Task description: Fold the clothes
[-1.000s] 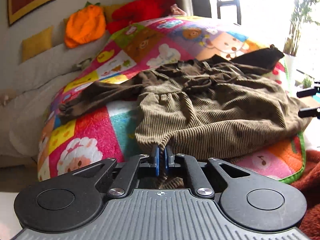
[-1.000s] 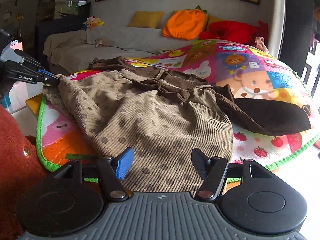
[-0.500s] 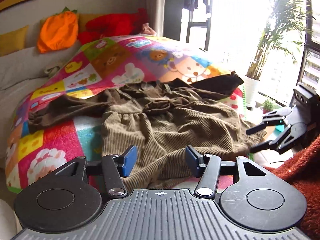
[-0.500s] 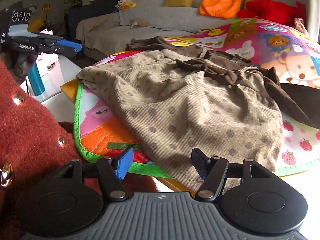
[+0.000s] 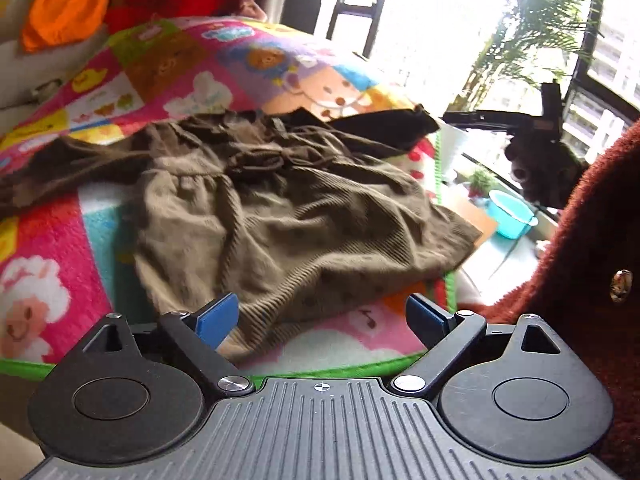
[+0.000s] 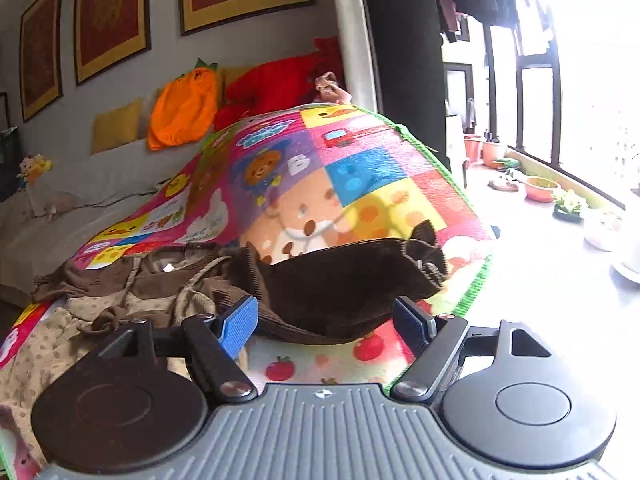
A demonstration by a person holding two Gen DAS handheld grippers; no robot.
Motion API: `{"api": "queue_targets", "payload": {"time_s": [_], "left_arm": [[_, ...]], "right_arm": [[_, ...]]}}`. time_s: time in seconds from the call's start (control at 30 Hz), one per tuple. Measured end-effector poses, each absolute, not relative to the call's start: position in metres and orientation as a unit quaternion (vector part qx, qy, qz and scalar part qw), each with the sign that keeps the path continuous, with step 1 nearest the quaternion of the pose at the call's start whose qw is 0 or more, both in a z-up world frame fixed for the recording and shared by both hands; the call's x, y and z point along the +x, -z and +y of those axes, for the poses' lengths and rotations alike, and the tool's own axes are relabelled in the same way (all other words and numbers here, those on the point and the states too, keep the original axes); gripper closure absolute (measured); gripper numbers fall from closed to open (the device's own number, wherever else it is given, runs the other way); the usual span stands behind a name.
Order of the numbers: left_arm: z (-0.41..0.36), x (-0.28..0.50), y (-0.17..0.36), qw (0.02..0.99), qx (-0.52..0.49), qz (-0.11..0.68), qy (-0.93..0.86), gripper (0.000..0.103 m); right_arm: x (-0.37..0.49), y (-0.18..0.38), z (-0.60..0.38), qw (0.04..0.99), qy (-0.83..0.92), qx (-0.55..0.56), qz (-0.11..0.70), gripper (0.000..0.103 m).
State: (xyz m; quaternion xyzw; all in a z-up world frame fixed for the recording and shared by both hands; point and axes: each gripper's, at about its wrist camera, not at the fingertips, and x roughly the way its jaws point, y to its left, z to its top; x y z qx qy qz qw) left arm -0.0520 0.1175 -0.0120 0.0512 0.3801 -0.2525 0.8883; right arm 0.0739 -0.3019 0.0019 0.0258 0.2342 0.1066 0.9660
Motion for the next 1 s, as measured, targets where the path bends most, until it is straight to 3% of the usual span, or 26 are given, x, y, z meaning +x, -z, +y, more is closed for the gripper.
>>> {"api": "queue_targets", "payload": {"time_s": [0.03,0.13,0.17,0.43,0.47,0.53,0.67,0.87,0.9,1.0], "left_arm": [[0.119,-0.051,0.011,0.891,0.053,0.379,0.245,0.009],[0.124,-0.049,0.009,0.897,0.056,0.378,0.221,0.013],[0.126,-0.048,0.008,0.900,0.058,0.377,0.213,0.016],[0.136,-0.053,-0.005,0.917,0.052,0.348,0.186,0.013],[0.138,-0.054,-0.008,0.920,0.048,0.341,0.185,0.012],[0.143,-0.059,-0.016,0.927,0.042,0.328,0.177,0.011],[0.161,-0.066,-0.028,0.941,0.005,0.298,0.162,0.007],[0.177,-0.056,-0.030,0.945,-0.054,0.294,0.134,0.007],[0.177,-0.056,-0.030,0.943,-0.060,0.294,0.140,0.007],[0.171,-0.059,-0.028,0.936,-0.072,0.292,0.183,0.007]], "right_arm": [[0.072,0.000,-0.286,0.961,-0.139,0.007,0.238,0.028],[0.058,0.011,-0.219,0.925,-0.271,-0.047,0.264,0.050],[0.051,0.016,-0.197,0.906,-0.317,-0.053,0.276,0.053],[0.020,0.067,-0.071,0.810,-0.480,-0.170,0.291,0.051],[0.021,0.069,-0.066,0.807,-0.483,-0.172,0.294,0.063],[0.027,0.070,-0.060,0.800,-0.489,-0.165,0.306,0.100],[0.038,0.039,-0.086,0.803,-0.509,-0.059,0.304,0.101],[0.020,0.049,-0.095,0.780,-0.517,-0.087,0.342,0.096],[0.016,0.051,-0.098,0.777,-0.520,-0.089,0.342,0.094],[0.004,0.052,-0.109,0.778,-0.522,-0.095,0.336,0.074]]}}
